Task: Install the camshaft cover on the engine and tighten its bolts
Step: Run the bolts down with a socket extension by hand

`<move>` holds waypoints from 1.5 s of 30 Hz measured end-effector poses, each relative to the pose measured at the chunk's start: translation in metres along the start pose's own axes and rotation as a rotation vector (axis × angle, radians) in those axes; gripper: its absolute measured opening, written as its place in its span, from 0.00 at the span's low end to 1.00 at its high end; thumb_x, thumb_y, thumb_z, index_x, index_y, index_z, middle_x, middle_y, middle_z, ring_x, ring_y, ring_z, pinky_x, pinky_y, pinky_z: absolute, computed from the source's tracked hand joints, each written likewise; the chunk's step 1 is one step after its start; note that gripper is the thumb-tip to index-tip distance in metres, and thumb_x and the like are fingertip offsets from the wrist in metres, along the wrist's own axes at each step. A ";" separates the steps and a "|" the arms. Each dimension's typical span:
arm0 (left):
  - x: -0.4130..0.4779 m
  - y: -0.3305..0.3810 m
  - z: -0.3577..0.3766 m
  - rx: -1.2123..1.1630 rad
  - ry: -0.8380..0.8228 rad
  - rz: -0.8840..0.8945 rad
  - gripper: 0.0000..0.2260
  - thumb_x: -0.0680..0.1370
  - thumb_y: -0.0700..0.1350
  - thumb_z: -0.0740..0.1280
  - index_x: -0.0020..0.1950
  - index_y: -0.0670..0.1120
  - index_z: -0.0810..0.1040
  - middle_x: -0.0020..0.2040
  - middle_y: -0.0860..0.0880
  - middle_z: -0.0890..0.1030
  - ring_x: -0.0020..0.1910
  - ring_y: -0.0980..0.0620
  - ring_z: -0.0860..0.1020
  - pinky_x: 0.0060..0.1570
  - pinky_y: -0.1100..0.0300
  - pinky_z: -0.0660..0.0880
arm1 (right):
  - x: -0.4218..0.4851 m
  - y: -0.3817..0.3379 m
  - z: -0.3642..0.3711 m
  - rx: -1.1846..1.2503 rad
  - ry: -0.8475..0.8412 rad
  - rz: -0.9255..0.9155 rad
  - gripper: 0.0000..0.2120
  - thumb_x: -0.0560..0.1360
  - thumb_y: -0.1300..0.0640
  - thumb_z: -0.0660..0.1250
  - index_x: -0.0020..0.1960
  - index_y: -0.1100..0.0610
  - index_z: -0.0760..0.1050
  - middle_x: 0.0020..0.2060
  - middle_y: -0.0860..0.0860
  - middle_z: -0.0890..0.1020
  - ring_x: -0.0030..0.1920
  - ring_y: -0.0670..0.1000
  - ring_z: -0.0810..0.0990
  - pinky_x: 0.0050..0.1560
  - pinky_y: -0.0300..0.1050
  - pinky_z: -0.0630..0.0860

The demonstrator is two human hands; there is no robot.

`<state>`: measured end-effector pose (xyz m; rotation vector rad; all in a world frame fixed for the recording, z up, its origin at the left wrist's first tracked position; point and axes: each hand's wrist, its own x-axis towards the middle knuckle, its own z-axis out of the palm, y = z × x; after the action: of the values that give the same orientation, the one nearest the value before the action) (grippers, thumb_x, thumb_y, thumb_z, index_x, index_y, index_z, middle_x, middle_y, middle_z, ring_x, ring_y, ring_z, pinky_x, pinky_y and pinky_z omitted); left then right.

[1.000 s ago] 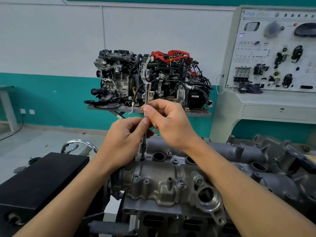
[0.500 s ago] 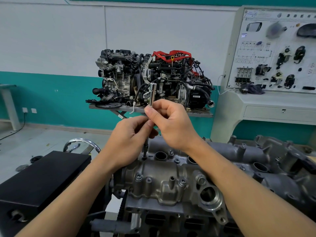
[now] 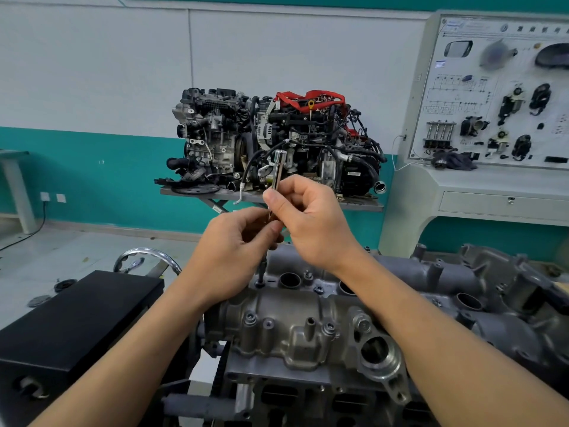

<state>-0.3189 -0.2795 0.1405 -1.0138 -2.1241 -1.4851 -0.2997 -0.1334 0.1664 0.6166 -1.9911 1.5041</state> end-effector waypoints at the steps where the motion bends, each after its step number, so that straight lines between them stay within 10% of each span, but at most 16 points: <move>1: -0.001 -0.001 0.000 -0.023 0.035 -0.013 0.05 0.78 0.46 0.71 0.50 0.46 0.84 0.38 0.50 0.86 0.39 0.54 0.85 0.41 0.60 0.80 | 0.000 0.000 0.001 -0.012 0.032 0.000 0.08 0.78 0.60 0.70 0.40 0.56 0.75 0.28 0.49 0.77 0.28 0.44 0.74 0.29 0.36 0.72; 8: -0.002 -0.005 -0.001 -0.082 0.079 -0.054 0.04 0.78 0.44 0.71 0.46 0.46 0.86 0.37 0.52 0.86 0.36 0.55 0.85 0.38 0.64 0.80 | 0.000 0.001 -0.002 0.039 0.012 -0.001 0.12 0.75 0.52 0.72 0.46 0.60 0.75 0.31 0.56 0.71 0.31 0.53 0.68 0.30 0.43 0.67; 12: -0.001 -0.002 -0.001 -0.007 -0.009 -0.028 0.10 0.82 0.42 0.64 0.47 0.47 0.84 0.37 0.52 0.85 0.38 0.58 0.83 0.41 0.66 0.78 | -0.001 0.002 -0.005 0.050 -0.033 0.009 0.08 0.81 0.56 0.62 0.50 0.57 0.78 0.25 0.44 0.69 0.27 0.44 0.66 0.29 0.39 0.67; 21: -0.003 0.001 -0.003 -0.117 0.130 -0.091 0.12 0.69 0.53 0.75 0.42 0.44 0.85 0.35 0.48 0.86 0.34 0.50 0.85 0.37 0.57 0.83 | 0.001 0.001 0.002 -0.096 0.038 -0.037 0.12 0.78 0.61 0.69 0.36 0.56 0.74 0.24 0.42 0.73 0.24 0.40 0.71 0.28 0.32 0.68; 30: -0.001 -0.001 -0.001 -0.064 0.073 -0.028 0.04 0.78 0.42 0.71 0.48 0.45 0.86 0.37 0.50 0.86 0.34 0.54 0.84 0.34 0.65 0.79 | 0.002 -0.006 0.004 -0.251 0.112 -0.005 0.17 0.78 0.54 0.69 0.34 0.58 0.72 0.24 0.47 0.73 0.27 0.46 0.72 0.30 0.42 0.70; 34: 0.000 -0.001 -0.002 -0.046 0.004 -0.046 0.08 0.80 0.42 0.68 0.43 0.44 0.85 0.37 0.50 0.86 0.34 0.56 0.83 0.35 0.66 0.77 | 0.028 -0.031 0.002 0.100 -0.054 0.120 0.24 0.82 0.44 0.57 0.44 0.64 0.75 0.35 0.54 0.75 0.35 0.48 0.74 0.36 0.40 0.72; 39: 0.010 0.000 -0.002 -0.317 -0.241 -0.245 0.10 0.83 0.40 0.61 0.47 0.38 0.79 0.37 0.43 0.84 0.38 0.48 0.81 0.42 0.57 0.76 | 0.052 -0.050 0.015 0.516 -0.235 0.364 0.29 0.84 0.43 0.48 0.27 0.53 0.61 0.21 0.47 0.60 0.21 0.47 0.58 0.26 0.40 0.50; 45: 0.022 0.003 0.000 -0.412 -0.445 -0.370 0.07 0.68 0.42 0.71 0.34 0.48 0.73 0.27 0.49 0.68 0.26 0.55 0.65 0.27 0.63 0.64 | 0.048 -0.052 0.044 0.220 0.242 0.313 0.29 0.83 0.51 0.54 0.23 0.50 0.57 0.17 0.44 0.59 0.19 0.46 0.55 0.25 0.42 0.54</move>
<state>-0.3316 -0.2709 0.1565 -1.2328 -2.4691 -2.1042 -0.3083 -0.1905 0.2264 0.1963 -1.8090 1.9034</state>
